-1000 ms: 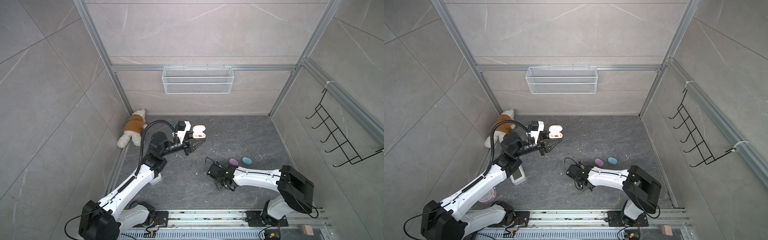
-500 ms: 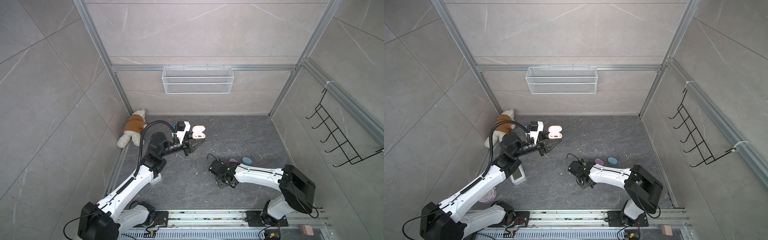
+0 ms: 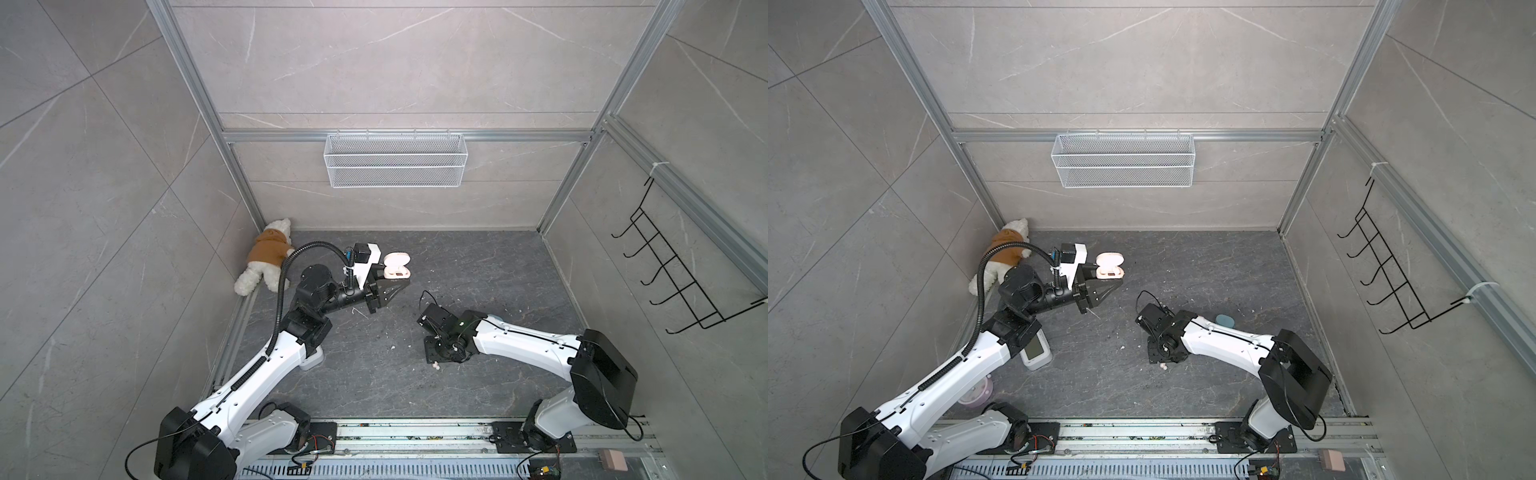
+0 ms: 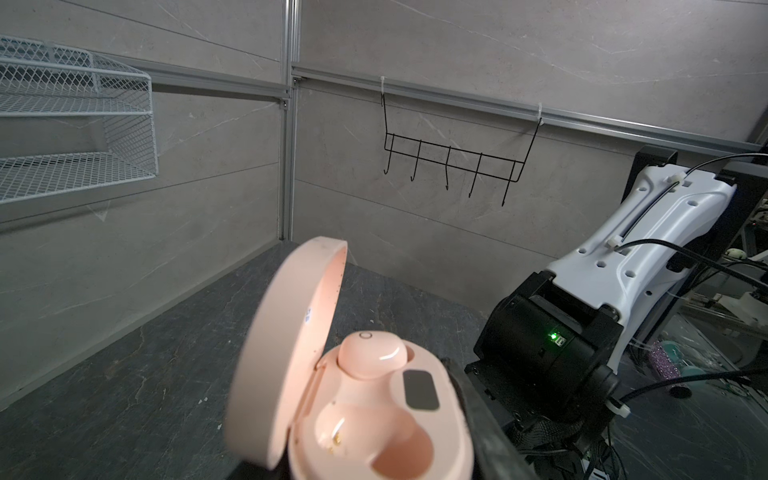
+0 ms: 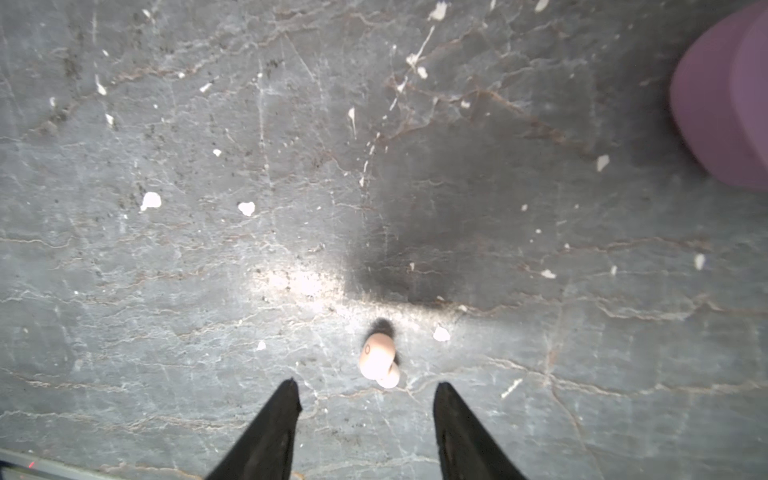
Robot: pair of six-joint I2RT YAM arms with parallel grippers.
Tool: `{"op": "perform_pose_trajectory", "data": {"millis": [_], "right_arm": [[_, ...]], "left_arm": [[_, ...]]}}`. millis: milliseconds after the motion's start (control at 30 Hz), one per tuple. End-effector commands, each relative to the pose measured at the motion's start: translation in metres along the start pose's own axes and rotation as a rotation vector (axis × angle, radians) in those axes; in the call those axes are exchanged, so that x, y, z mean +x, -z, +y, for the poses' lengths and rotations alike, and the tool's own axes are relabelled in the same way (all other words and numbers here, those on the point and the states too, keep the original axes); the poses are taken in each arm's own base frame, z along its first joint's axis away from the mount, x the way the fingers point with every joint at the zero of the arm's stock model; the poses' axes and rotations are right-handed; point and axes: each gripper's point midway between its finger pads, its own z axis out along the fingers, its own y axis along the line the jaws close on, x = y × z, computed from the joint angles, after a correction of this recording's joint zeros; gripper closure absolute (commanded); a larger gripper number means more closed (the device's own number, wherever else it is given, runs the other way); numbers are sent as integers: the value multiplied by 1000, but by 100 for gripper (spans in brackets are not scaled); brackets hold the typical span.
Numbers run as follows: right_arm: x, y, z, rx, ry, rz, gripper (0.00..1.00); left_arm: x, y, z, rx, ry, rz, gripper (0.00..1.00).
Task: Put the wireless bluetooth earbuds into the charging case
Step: 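Align the open right gripper above the second peach earbud, then close the right gripper on the second peach earbud, then lift the second peach earbud with the right gripper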
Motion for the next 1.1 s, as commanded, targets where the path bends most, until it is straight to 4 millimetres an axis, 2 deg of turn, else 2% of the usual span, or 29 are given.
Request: {"op": "perform_pose_trajectory", "data": {"millis": [0,433,833,1067], "right_arm": [[7,-11,-1,-35,-77,66,56],[17,-38,-10,2,-121,116,65],[19,-47,-13,28,-103,135,68],[23,-49,-18,45,-105,147,75]], "left_arm": [[-15,4,-11,30,-52,-35,100],[-15,6,-12,27,-57,-33,100],[-14,7,-12,24,-54,-33,99],[-13,7,-12,22,-53,-30,99]]}}
